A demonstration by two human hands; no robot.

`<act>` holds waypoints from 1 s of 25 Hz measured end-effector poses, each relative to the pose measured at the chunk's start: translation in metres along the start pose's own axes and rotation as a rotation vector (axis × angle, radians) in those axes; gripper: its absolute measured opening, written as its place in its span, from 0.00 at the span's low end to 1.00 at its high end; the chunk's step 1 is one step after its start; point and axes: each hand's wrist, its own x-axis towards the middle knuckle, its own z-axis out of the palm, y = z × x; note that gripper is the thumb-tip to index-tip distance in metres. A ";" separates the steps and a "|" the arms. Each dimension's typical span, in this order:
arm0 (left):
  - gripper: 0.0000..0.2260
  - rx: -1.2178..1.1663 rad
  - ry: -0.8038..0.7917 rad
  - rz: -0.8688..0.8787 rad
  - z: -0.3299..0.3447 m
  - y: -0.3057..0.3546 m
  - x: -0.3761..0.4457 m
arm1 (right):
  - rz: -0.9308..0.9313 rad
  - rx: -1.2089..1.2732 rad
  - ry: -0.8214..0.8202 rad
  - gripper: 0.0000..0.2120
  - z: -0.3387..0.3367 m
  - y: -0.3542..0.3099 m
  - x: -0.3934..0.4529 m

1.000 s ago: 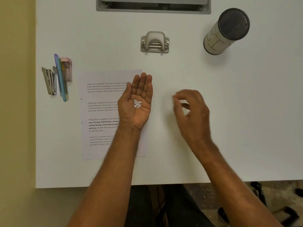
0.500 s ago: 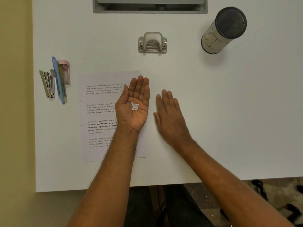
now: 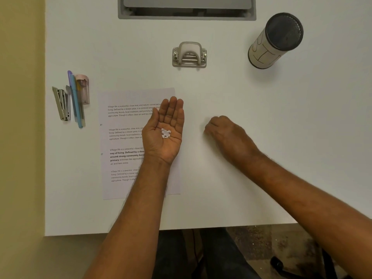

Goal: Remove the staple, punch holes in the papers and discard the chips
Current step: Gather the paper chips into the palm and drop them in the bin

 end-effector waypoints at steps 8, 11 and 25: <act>0.21 0.024 -0.008 -0.024 -0.004 -0.012 0.003 | 0.264 0.294 0.221 0.05 -0.001 -0.009 0.010; 0.21 0.043 -0.006 -0.031 -0.004 -0.019 0.003 | 0.538 0.811 0.296 0.06 -0.016 -0.017 0.008; 0.21 0.038 -0.070 -0.080 0.005 -0.032 0.004 | 0.102 0.546 0.376 0.12 -0.019 -0.102 -0.014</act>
